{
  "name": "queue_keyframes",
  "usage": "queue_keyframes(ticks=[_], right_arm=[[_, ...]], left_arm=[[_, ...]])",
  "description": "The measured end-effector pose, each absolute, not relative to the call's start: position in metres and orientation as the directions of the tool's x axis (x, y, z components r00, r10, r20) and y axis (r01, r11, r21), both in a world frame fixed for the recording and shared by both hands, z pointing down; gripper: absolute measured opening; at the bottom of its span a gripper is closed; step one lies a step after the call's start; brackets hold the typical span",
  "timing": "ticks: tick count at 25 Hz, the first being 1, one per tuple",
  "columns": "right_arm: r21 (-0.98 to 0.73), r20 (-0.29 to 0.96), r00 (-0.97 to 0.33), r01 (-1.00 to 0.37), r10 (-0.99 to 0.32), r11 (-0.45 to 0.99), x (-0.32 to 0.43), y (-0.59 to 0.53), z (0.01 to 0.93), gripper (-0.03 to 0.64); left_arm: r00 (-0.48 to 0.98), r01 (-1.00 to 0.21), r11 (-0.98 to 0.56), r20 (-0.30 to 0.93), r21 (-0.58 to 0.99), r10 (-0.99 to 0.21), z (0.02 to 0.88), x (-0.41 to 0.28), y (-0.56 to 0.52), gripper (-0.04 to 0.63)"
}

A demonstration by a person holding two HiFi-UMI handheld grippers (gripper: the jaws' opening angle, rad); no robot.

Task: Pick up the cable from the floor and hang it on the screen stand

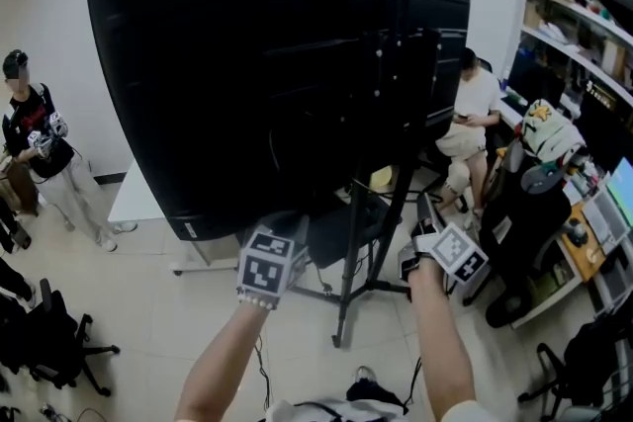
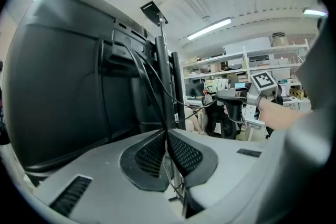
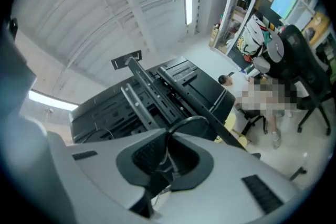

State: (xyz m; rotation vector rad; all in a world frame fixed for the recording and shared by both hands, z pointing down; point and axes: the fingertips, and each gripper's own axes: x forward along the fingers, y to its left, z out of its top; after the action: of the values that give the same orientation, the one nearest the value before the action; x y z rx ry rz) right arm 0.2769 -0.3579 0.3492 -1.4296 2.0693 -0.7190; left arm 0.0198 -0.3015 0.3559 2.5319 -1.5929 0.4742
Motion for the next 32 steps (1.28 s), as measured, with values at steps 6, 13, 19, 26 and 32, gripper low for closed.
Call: queue_keyframes(ticks=[6,13,19,26,32], right_arm=[[-0.719,-0.246,-0.302,-0.580,-0.921,0.383,0.317,-0.378,0.319,0.031],[-0.777,-0.338,-0.274,-0.459,-0.900,0.431,0.341,-0.391,0.308,0.034],[-0.789,-0.378,-0.259,-0.413,-0.889,0.456,0.355,-0.398,0.291,0.035],[-0.816,-0.412,-0.236,-0.335,-0.880,0.471,0.361,-0.412,0.271,0.035],[-0.857,-0.392,-0.208,-0.272,-0.896,0.438,0.371,-0.431,0.287,0.035]], left_arm=[[0.376,-0.890,-0.425,0.261,-0.166,-0.889,0.302,0.048,-0.348,0.015],[0.370,-0.881,-0.417,0.222,-0.225,-0.902,0.246,0.066,-0.386,0.015],[0.399,-0.879,-0.435,0.201,-0.195,-0.895,0.212,0.084,-0.408,0.015],[0.429,-0.874,-0.467,0.240,-0.131,-0.871,0.199,0.099,-0.437,0.015],[0.445,-0.873,-0.482,0.274,-0.080,-0.852,0.198,0.104,-0.459,0.014]])
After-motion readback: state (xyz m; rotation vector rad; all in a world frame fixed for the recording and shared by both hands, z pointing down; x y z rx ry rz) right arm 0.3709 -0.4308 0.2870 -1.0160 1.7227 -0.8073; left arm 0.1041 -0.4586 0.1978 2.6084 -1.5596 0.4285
